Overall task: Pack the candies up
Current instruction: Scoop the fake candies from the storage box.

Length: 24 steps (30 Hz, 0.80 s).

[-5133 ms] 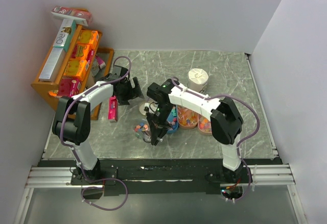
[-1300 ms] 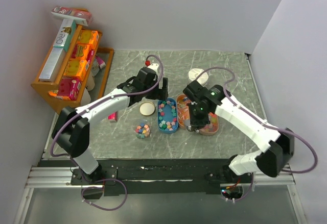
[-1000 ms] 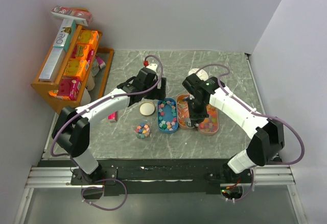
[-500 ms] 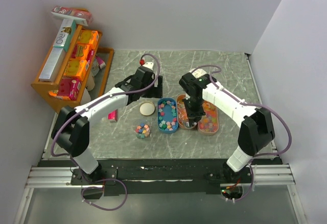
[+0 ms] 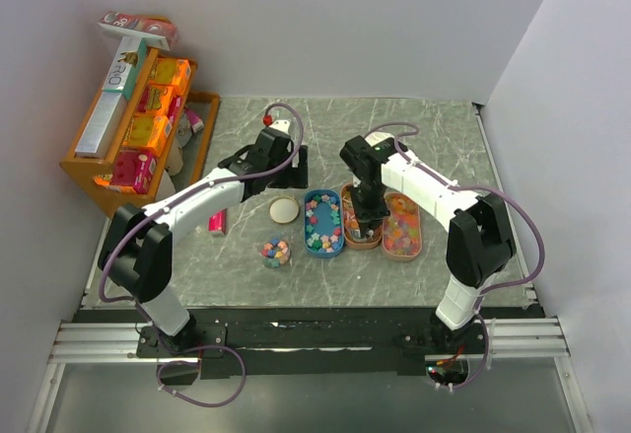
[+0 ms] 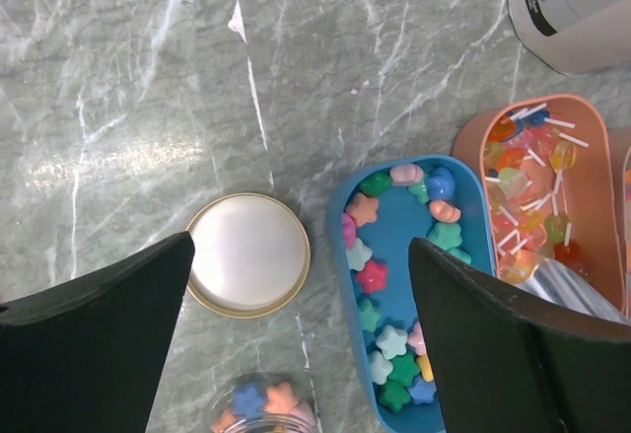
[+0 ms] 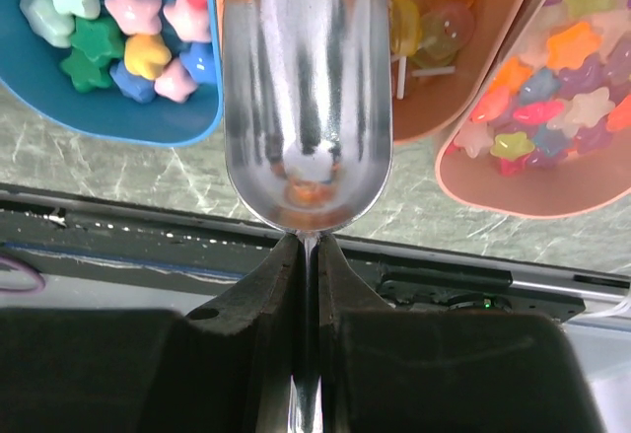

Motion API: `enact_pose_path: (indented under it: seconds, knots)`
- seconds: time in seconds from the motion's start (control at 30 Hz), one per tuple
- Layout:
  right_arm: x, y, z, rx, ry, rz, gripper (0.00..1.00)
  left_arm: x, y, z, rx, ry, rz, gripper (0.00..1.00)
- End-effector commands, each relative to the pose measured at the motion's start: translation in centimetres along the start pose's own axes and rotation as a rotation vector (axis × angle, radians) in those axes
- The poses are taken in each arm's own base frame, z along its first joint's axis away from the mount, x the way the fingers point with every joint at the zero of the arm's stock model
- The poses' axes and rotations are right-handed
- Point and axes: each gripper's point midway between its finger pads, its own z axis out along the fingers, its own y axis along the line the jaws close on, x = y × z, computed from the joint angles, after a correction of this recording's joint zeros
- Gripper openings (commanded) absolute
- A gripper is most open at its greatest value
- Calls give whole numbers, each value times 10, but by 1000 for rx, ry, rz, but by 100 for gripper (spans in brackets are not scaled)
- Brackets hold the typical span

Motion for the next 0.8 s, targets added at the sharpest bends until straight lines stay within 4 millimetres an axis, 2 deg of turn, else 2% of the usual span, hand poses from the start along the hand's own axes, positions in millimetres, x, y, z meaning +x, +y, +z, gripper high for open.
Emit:
enact_pose_path:
  seconds: [0.0,0.3,0.77]
  knots:
    - [-22,-4,10,19,-75,7,0,-3,4,4,-11,-9,-15,97]
    - [-22,-9,31,25,-123,25,0,-2,6,5,-14,-5,-18,97]
    - [-41,-21,40,81,-234,24,0,1,4,5,-2,4,-25,96]
